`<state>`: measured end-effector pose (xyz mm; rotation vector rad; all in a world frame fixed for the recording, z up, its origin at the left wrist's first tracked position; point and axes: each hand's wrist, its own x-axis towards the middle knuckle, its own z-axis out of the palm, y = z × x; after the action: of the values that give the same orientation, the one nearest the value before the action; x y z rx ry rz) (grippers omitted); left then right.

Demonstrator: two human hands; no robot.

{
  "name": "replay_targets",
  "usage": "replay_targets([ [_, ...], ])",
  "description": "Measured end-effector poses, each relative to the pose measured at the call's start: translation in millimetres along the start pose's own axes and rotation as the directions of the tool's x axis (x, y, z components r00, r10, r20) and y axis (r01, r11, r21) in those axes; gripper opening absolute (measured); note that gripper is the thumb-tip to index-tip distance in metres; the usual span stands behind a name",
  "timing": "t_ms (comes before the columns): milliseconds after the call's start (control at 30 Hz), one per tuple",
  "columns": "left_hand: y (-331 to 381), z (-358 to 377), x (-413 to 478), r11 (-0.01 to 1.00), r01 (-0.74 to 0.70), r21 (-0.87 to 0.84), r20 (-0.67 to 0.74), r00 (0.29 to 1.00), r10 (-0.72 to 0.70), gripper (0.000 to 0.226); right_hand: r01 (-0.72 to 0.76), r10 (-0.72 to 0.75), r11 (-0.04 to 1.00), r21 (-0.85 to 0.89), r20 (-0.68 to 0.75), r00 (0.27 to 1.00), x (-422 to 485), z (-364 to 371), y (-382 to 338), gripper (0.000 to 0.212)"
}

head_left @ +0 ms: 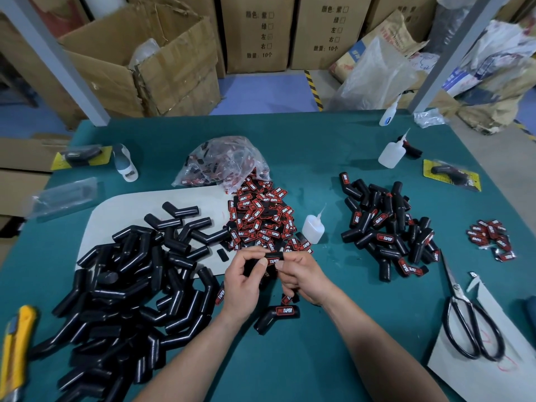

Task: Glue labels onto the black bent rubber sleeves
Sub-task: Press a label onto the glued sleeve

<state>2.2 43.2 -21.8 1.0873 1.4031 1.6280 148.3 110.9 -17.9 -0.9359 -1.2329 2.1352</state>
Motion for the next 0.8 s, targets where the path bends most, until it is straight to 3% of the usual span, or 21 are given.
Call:
replay_targets([
  [100,-4.9,0.0,1.5,0.999,0.039,-0.008,-0.018,0.999,-0.039,0.018,0.057,-0.063,0.995,-0.077,-0.08,0.995,2.4,4.5,3.4,0.031],
  [200,-4.8,0.7,0.7,0.999,0.033,-0.011,-0.007,0.999,-0.033,0.012,0.083,-0.088,0.996,-0.042,-0.118,0.989,3.6,4.7,2.3,0.031],
  [333,-5.1,-1.1,2.2,1.0,-0.002,0.0,-0.045,0.999,0.002,0.007,0.127,-0.12,0.992,0.025,-0.193,0.974,5.1,0.6,-2.3,0.008],
  [600,-8.6,-0.8,1.2,1.0,0.009,0.001,-0.004,1.0,-0.009,0.01,0.163,-0.215,0.972,-0.168,-0.371,0.903,5.8,7.2,2.3,0.019],
  [800,-8.6,-0.2,2.2,0.999,0.029,-0.021,-0.021,0.999,-0.029,0.009,0.155,-0.215,0.97,-0.185,-0.376,0.901,7.0,6.5,5.3,0.025],
])
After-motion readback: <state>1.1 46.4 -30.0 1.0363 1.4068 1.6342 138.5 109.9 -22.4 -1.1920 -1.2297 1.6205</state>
